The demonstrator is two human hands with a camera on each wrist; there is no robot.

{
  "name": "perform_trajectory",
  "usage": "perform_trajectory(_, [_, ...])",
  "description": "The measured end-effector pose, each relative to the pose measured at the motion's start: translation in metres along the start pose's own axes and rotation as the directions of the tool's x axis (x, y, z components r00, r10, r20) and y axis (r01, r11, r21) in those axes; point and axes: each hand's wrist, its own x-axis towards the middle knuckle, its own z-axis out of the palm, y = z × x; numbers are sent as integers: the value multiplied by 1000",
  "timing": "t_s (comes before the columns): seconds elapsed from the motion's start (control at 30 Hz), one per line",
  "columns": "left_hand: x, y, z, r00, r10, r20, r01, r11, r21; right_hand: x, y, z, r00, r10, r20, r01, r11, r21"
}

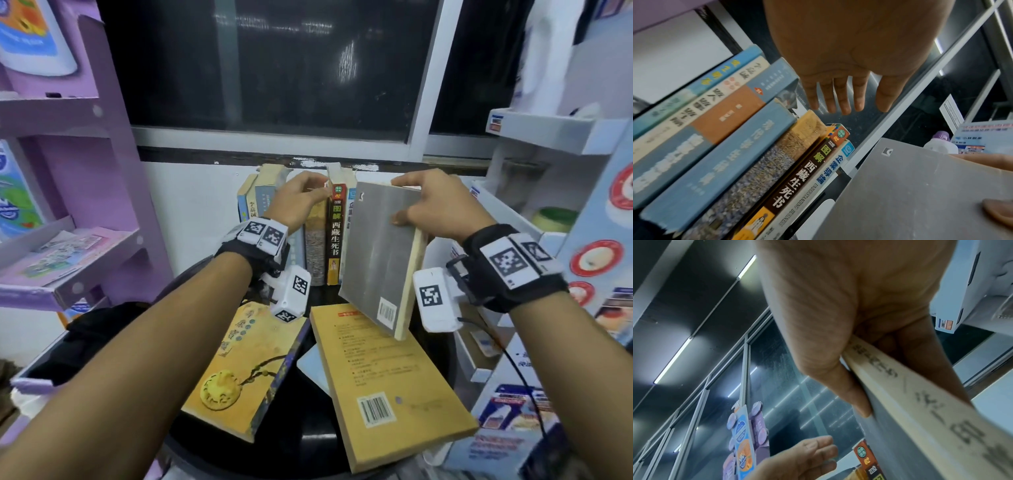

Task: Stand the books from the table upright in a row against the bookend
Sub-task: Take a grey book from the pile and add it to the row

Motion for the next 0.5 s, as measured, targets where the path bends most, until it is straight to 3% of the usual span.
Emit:
perform_trajectory(0.17, [15,10,13,999,19,31,-22,996,89,11,8,4,996,59,-70,-61,997,-37])
perform_trajectory(0.5, [46,1,22,996,68,51,-79,959,273,36,12,25,989,40,-143,-53,995,-89])
